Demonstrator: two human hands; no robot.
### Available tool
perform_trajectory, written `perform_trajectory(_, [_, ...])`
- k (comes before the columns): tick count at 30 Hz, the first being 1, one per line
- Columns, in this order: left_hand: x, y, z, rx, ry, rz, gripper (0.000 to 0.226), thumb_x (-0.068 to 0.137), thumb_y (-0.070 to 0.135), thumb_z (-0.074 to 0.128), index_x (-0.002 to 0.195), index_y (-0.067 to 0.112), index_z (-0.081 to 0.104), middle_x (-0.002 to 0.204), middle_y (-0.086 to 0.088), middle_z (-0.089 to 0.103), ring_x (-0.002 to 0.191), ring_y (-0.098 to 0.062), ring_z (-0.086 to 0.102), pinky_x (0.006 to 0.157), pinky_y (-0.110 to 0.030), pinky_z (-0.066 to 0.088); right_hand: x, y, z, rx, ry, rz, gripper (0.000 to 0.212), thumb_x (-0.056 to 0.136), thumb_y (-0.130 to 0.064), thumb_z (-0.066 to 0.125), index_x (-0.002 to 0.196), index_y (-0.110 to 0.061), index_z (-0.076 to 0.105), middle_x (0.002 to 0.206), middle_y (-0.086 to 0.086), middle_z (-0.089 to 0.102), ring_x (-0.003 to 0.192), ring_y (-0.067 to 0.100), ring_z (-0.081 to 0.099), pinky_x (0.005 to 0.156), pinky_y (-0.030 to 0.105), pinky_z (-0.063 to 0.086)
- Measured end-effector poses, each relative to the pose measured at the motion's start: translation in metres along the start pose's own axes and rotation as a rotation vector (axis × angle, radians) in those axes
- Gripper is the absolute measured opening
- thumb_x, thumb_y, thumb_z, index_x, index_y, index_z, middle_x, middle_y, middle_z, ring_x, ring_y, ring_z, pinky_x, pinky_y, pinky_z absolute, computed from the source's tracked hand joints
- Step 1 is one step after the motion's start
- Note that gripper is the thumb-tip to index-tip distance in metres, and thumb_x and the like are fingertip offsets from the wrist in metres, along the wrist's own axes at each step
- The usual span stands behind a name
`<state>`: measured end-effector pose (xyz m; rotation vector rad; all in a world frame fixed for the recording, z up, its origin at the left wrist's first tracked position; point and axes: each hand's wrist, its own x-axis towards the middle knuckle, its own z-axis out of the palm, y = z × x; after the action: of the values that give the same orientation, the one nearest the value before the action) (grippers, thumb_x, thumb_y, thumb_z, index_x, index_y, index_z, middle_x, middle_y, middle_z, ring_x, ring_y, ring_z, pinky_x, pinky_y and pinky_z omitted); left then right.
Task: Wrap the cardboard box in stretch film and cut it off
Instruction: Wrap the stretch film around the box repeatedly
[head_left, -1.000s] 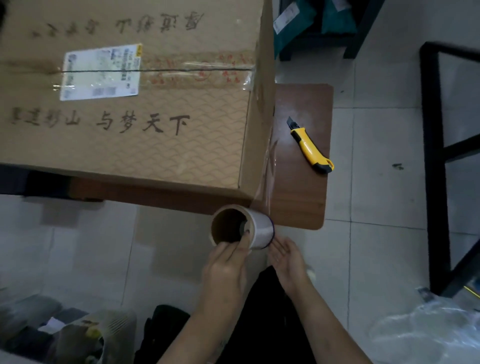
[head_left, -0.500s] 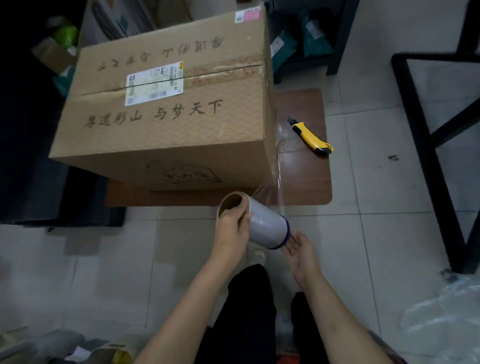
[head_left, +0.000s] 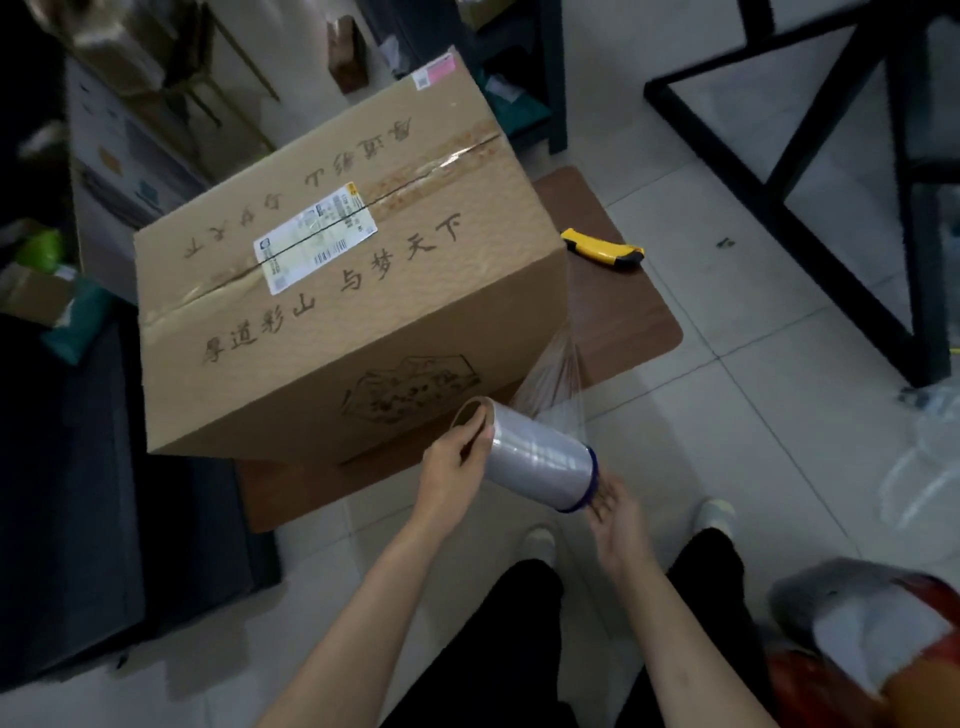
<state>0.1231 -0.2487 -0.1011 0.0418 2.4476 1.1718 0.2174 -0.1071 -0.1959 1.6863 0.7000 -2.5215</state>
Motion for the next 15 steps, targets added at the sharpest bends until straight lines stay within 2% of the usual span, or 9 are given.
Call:
perform_trajectory(2, [-0.002, -0.011, -0.014, -0.016, -0.042, 0.024, 0.038, 0.096, 0.022, 0.051, 0.133, 0.013, 0.052, 0.136, 0.0, 0.054, 0.127, -0.006, 0.044, 0.103, -0.016, 0.034, -0.006, 0.019, 0.003, 0.053, 0.02, -0.024, 0.023, 0.097, -0.013, 0.038, 0.093, -0.016, 0.06, 0.091, 0.001, 0.061, 0.08, 0.011, 0.058, 0.055, 0.013, 0.051])
perform_trajectory(5, [-0.003, -0.023, -0.032, -0.056, -0.106, 0.01, 0.037, 0.097, 0.022, 0.051, 0.133, 0.014, 0.052, 0.137, 0.005, 0.053, 0.13, -0.005, 0.044, 0.111, -0.025, 0.033, -0.013, 0.042, 0.008, 0.092, 0.024, -0.069, 0.026, 0.095, -0.013, 0.04, 0.113, -0.01, 0.06, 0.089, -0.002, 0.068, 0.074, 0.008, 0.067, 0.057, 0.016, 0.052])
perform_trajectory(8, [-0.007, -0.033, -0.045, -0.062, -0.101, 0.029, 0.037, 0.097, 0.023, 0.051, 0.132, 0.014, 0.053, 0.135, 0.006, 0.054, 0.127, -0.002, 0.045, 0.111, -0.025, 0.034, -0.018, 0.064, 0.01, 0.079, 0.001, -0.09, 0.034, 0.095, -0.013, 0.04, 0.124, -0.008, 0.057, 0.101, 0.001, 0.068, 0.084, 0.01, 0.065, 0.059, 0.016, 0.054])
perform_trajectory(11, [-0.014, -0.041, -0.056, -0.063, -0.086, 0.045, 0.036, 0.096, 0.024, 0.051, 0.131, 0.014, 0.054, 0.132, 0.007, 0.056, 0.125, 0.0, 0.047, 0.107, -0.019, 0.035, -0.022, 0.085, 0.011, 0.085, 0.001, -0.086, 0.036, 0.095, -0.014, 0.041, 0.128, -0.008, 0.055, 0.117, 0.009, 0.063, 0.093, 0.013, 0.062, 0.062, 0.016, 0.055])
perform_trajectory(15, [-0.022, -0.054, -0.073, -0.053, -0.119, 0.083, 0.036, 0.096, 0.028, 0.052, 0.13, 0.018, 0.055, 0.125, 0.013, 0.058, 0.12, 0.004, 0.049, 0.104, -0.018, 0.038, -0.038, 0.11, 0.016, 0.133, -0.005, -0.133, 0.033, 0.096, -0.011, 0.041, 0.125, -0.01, 0.056, 0.115, 0.007, 0.063, 0.093, 0.011, 0.062, 0.074, 0.02, 0.053])
